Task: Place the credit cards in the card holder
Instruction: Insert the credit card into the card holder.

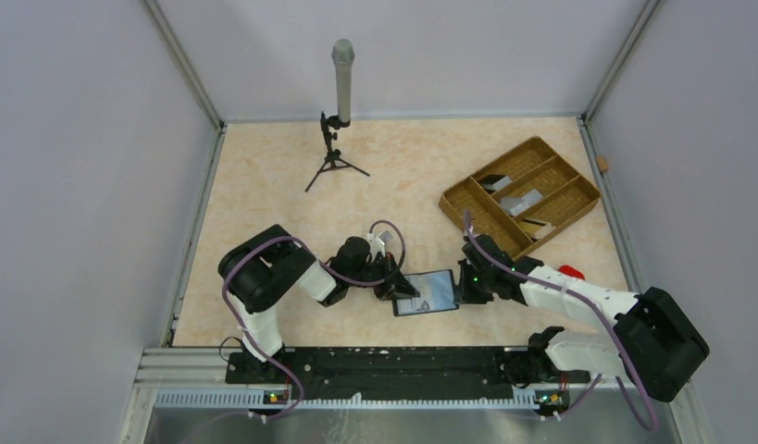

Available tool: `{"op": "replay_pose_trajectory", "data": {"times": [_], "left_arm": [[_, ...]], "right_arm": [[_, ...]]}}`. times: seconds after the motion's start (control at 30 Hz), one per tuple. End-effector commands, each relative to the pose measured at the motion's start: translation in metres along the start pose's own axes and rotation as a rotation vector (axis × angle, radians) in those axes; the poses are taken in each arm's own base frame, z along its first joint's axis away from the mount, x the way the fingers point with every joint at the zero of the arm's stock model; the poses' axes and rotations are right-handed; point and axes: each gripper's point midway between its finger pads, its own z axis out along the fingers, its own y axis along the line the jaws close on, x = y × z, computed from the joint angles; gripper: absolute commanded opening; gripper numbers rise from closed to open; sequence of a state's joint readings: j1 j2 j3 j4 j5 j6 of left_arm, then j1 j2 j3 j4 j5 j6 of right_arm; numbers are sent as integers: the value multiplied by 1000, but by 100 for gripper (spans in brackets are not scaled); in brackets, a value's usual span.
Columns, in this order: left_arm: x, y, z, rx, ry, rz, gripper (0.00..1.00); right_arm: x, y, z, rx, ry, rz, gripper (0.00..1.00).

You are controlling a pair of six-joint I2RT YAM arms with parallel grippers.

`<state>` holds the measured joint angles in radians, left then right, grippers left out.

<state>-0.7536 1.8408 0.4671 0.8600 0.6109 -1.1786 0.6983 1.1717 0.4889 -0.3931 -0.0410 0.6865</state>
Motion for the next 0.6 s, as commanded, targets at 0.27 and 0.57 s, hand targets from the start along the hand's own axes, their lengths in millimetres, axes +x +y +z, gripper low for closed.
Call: {"op": "replay_pose_trajectory", "data": {"times": [0.27,0.57], "left_arm": [[-5,13,-8,-82,-81,4,0],[-1,10,-2,-42,-53,-22,0]], "right_arm": [[10,-20,10,93,19,-3,0],[10,-23,9,102,18,-7,0]]}}
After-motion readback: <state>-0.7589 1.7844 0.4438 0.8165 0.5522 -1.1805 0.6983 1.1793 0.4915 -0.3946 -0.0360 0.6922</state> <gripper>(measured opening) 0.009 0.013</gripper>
